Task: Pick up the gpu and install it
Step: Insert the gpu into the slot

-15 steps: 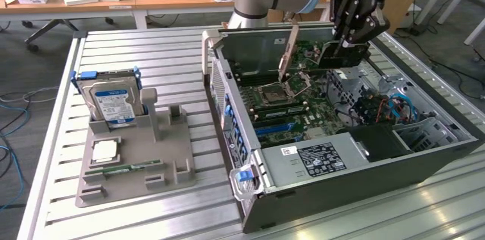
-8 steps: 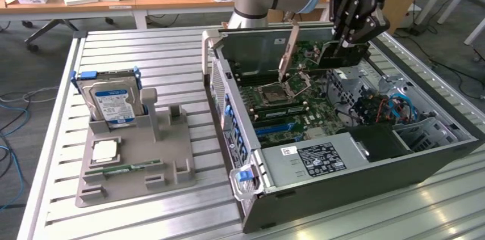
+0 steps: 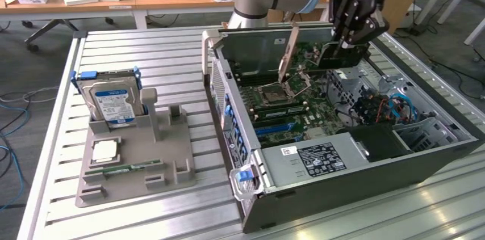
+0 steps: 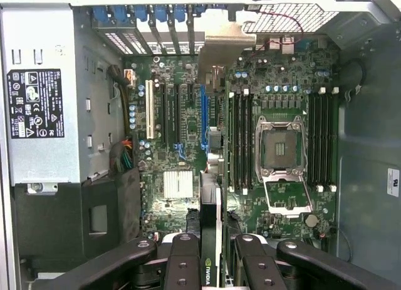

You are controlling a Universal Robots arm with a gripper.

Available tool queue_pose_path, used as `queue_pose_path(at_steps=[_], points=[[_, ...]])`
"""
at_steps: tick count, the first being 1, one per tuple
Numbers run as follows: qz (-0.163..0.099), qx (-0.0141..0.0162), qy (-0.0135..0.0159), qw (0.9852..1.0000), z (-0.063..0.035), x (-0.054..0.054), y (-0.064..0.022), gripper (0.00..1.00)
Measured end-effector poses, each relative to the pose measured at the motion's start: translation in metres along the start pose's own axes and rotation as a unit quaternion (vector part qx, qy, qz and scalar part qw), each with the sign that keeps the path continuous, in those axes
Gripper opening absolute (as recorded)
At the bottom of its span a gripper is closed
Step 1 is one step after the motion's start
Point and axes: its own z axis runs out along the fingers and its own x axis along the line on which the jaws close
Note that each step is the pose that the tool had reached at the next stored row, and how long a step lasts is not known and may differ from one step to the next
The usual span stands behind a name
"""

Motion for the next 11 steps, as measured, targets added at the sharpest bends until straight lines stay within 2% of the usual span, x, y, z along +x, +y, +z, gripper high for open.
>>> queue_pose_path(at_steps=[11], points=[[0.000,0.0003,-0.0003,1.0000,0.0034,0.0000,0.0006,0.26]])
